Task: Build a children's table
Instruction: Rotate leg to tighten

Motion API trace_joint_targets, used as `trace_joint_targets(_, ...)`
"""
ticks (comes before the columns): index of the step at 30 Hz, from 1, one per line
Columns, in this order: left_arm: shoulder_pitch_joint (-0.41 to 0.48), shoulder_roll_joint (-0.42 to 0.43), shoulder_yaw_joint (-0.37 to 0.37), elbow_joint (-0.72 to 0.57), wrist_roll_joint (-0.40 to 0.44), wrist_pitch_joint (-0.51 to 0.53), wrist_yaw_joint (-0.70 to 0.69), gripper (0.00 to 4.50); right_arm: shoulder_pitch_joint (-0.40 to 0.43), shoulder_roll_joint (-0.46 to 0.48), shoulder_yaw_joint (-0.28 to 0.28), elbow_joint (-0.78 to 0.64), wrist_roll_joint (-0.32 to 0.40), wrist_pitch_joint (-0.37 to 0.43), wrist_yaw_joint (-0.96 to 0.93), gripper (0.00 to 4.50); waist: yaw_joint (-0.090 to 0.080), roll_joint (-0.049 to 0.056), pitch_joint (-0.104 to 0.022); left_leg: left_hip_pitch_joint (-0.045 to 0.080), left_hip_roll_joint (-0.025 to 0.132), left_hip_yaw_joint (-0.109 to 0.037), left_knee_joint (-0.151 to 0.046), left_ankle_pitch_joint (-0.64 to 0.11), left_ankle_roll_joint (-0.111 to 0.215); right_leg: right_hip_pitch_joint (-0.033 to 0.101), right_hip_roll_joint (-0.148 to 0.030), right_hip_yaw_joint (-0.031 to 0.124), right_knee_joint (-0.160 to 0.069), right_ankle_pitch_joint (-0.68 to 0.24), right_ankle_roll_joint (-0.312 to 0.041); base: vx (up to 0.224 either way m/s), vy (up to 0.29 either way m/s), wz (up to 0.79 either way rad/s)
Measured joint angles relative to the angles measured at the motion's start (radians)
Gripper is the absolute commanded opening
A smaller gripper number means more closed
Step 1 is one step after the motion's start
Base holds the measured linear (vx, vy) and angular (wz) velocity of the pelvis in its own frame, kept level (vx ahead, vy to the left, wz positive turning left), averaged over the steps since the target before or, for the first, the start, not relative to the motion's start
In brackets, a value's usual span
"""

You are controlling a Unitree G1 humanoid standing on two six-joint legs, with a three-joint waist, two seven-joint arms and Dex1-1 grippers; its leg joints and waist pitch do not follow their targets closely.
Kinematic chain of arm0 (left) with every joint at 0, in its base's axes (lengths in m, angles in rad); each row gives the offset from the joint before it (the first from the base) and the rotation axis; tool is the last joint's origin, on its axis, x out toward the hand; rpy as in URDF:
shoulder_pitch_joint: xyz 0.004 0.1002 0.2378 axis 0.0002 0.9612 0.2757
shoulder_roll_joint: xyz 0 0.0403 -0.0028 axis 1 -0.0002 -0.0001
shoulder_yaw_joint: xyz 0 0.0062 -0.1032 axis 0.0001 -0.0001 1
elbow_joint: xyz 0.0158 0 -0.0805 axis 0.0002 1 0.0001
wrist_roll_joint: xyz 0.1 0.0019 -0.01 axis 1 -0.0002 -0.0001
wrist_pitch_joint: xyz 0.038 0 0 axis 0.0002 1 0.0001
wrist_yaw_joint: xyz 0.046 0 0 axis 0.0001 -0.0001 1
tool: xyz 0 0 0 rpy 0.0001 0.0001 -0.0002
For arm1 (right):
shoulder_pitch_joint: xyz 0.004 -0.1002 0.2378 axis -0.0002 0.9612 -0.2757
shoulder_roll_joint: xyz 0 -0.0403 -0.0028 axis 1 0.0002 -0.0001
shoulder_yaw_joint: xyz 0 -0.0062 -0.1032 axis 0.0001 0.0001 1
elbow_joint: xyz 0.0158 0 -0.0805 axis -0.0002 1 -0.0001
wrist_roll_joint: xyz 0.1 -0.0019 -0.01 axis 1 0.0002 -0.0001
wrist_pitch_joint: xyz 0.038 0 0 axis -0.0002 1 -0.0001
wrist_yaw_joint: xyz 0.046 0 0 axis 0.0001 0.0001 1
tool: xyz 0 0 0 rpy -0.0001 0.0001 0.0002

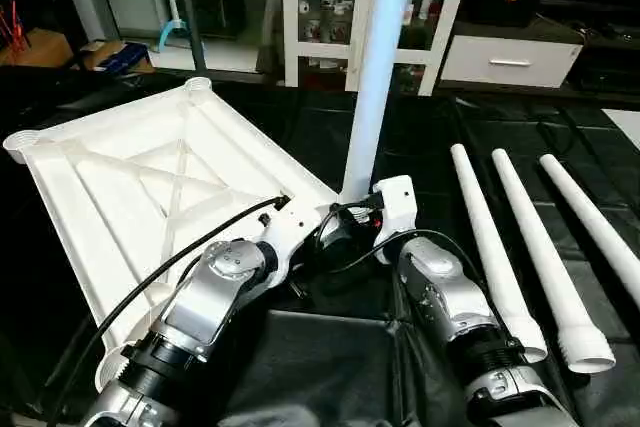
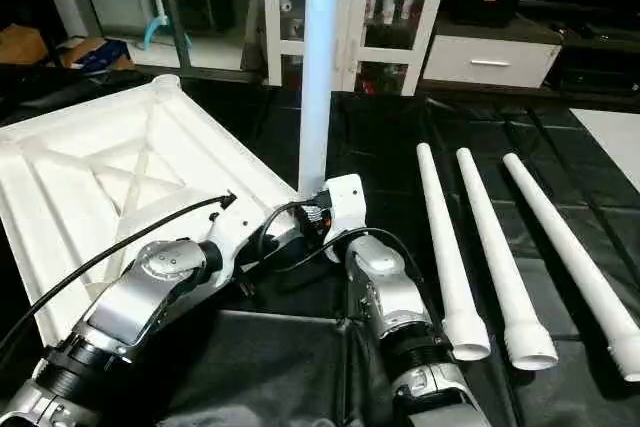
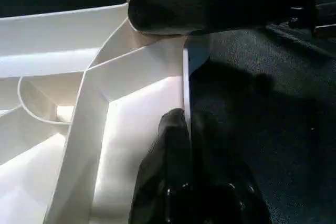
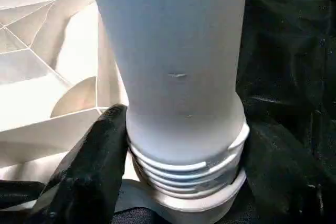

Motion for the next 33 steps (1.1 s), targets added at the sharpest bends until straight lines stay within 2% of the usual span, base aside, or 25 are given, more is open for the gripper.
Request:
trace_joint_targets(2,0.005,0.010,0.001,-0.009,-0.002,-0.006,-0.012,0.00,0.006,-0.011,-0.010,-0.004,0.018,0.002,0.042,3.49,0.002,0.001,0.000,0.000,0.000,0.000,0.000,0.000,0.000,0.000,0.000,0.000,0.001,0.000,0.000,0.000,0.000,0.00)
trace_joint_targets(5,0.025,0.037,0.000,-0.036,-0.003,-0.024,-0.035,0.00,0.017,-0.031,-0.012,-0.025,0.055,0.008,0.116,3.59,0.005,0.003,0.001,0.000,0.000,0.000,-0.002,0.000,0.000,-0.001,0.000,0.000,0.003,0.002,-0.004,0.000,0.000,0.00)
trace_joint_targets(8,0.051,0.068,-0.001,-0.066,-0.013,-0.058,-0.070,0.00,0.028,-0.066,-0.009,-0.057,0.078,0.015,0.199,3.91,0.006,0.005,0.001,-0.001,0.001,0.000,-0.002,0.000,0.000,-0.002,0.001,0.000,0.004,0.012,-0.006,0.017,-0.007,0.01)
trace_joint_targets(11,0.091,0.112,-0.007,-0.115,-0.025,-0.095,-0.123,0.00,0.031,-0.117,0.007,-0.136,0.102,0.054,0.314,4.20,0.010,0.008,0.000,0.000,0.003,0.000,-0.005,0.000,0.000,-0.003,0.002,0.000,0.009,0.015,-0.010,0.059,-0.024,0.04)
trace_joint_targets(13,0.145,0.171,-0.010,-0.180,-0.050,-0.126,-0.187,0.00,0.061,-0.209,0.052,-0.229,0.128,0.091,0.455,4.20,0.025,0.012,-0.003,-0.001,0.007,0.001,-0.005,0.000,0.000,-0.002,0.003,-0.002,0.009,0.009,-0.004,0.073,-0.022,0.05)
trace_joint_targets(14,0.174,0.206,-0.013,-0.214,-0.064,-0.146,-0.227,0.00,0.078,-0.266,0.064,-0.263,0.135,0.107,0.525,4.39,0.037,0.013,-0.003,-0.001,0.008,0.002,-0.005,0.000,0.000,-0.002,0.004,-0.002,0.009,0.005,-0.004,0.084,-0.008,0.04)
trace_joint_targets(20,0.205,0.244,-0.021,-0.252,-0.084,-0.183,-0.286,0.00,0.149,-0.376,0.108,-0.355,0.150,0.143,0.701,4.46,0.050,0.014,-0.003,-0.004,0.008,0.004,-0.006,0.001,0.007,-0.004,0.004,-0.001,0.009,0.002,-0.007,0.025,-0.001,0.01)
trace_joint_targets(26,0.228,0.268,-0.025,-0.269,-0.104,-0.190,-0.338,0.00,0.207,-0.442,0.111,-0.428,0.174,0.178,0.777,4.46,0.049,0.015,-0.003,0.002,0.010,0.007,-0.005,-0.002,0.000,0.001,0.004,0.000,0.010,0.002,-0.008,0.000,0.000,0.00)
trace_joint_targets(33,0.227,0.281,-0.047,-0.275,-0.112,-0.209,-0.378,0.00,0.210,-0.445,0.122,-0.435,0.174,0.180,0.792,4.46,0.050,0.015,-0.003,0.002,0.010,0.007,-0.005,-0.001,-0.001,0.003,0.004,0.001,0.010,0.002,-0.008,0.000,0.000,0.00)
